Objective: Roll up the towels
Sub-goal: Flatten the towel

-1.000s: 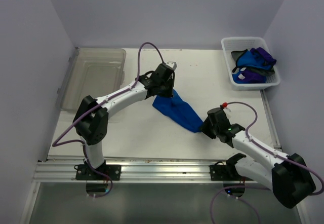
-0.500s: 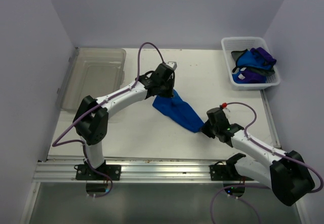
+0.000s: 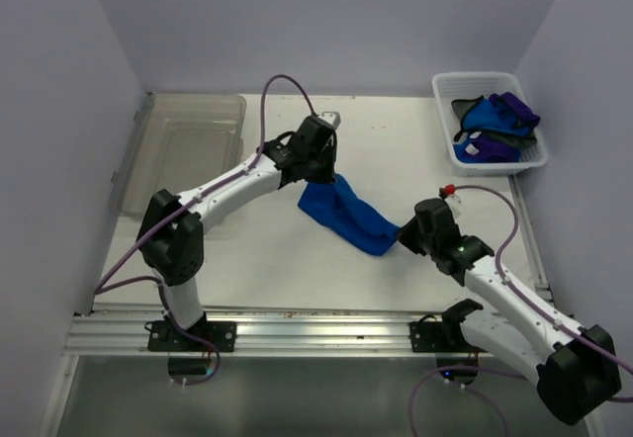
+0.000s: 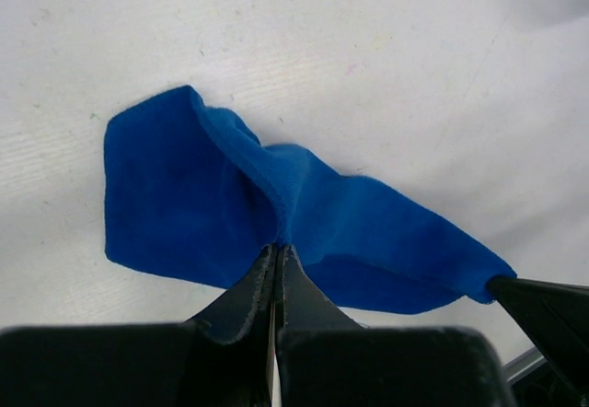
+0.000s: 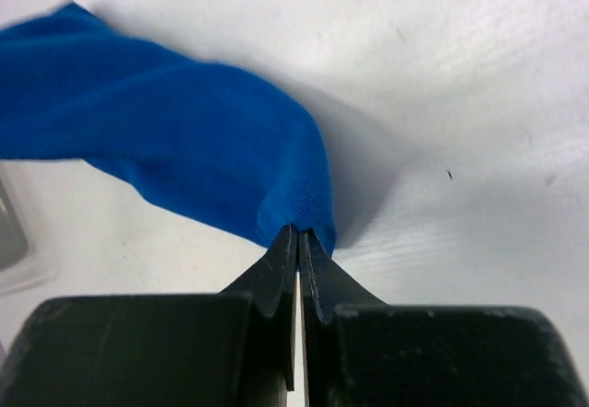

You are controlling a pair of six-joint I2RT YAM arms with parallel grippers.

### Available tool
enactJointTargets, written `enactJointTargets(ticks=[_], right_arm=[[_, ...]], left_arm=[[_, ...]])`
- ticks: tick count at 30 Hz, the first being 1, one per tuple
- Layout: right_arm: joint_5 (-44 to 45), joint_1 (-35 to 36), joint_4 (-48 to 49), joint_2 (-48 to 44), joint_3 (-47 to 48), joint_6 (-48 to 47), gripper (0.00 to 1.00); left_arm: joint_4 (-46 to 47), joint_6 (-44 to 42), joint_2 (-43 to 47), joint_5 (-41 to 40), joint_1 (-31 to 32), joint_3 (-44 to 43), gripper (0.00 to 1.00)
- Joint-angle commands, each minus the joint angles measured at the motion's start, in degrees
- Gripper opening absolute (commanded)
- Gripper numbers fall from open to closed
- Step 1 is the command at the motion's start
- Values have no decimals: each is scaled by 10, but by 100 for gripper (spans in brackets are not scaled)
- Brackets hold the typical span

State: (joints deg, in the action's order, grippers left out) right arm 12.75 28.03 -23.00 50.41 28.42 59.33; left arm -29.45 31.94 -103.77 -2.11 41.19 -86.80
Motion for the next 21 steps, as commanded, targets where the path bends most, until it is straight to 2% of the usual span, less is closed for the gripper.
enactJointTargets(ticks=[1, 4, 7, 9, 10, 11, 13, 15, 18, 19, 21], right_arm=[[10, -37, 15, 37, 77, -54, 0], [-33, -99, 43, 107, 163, -104, 0], [-63, -126, 41, 182, 291, -146, 0], [-84, -148, 23, 222, 394, -163, 0], [-89, -156, 20, 230, 422, -168, 0], [-91, -159, 17, 235, 467, -177, 0], [-87, -164, 14, 233, 497, -188, 0], [-91, -168, 9, 223, 511, -200, 0], [-91, -169, 5, 192, 475, -211, 0], [-94, -169, 3, 181, 459, -214, 0], [-92, -169, 2, 146, 394, -217, 0]], left_arm=[[-6, -7, 39, -11, -30, -50, 0], [-8, -21, 22, 16, -65, -113, 0], [-29, -40, -15, 33, -84, -184, 0], [-48, -46, -42, 57, -109, -265, 0], [-54, -49, -49, 63, -123, -314, 0], [-58, -54, -52, 63, -128, -331, 0], [-49, -58, -42, 66, -143, -343, 0], [-28, -65, -12, 65, -152, -326, 0], [14, -65, 50, 69, -160, -237, 0], [29, -61, 68, 76, -160, -168, 0], [78, -51, 127, 91, -160, -86, 0]])
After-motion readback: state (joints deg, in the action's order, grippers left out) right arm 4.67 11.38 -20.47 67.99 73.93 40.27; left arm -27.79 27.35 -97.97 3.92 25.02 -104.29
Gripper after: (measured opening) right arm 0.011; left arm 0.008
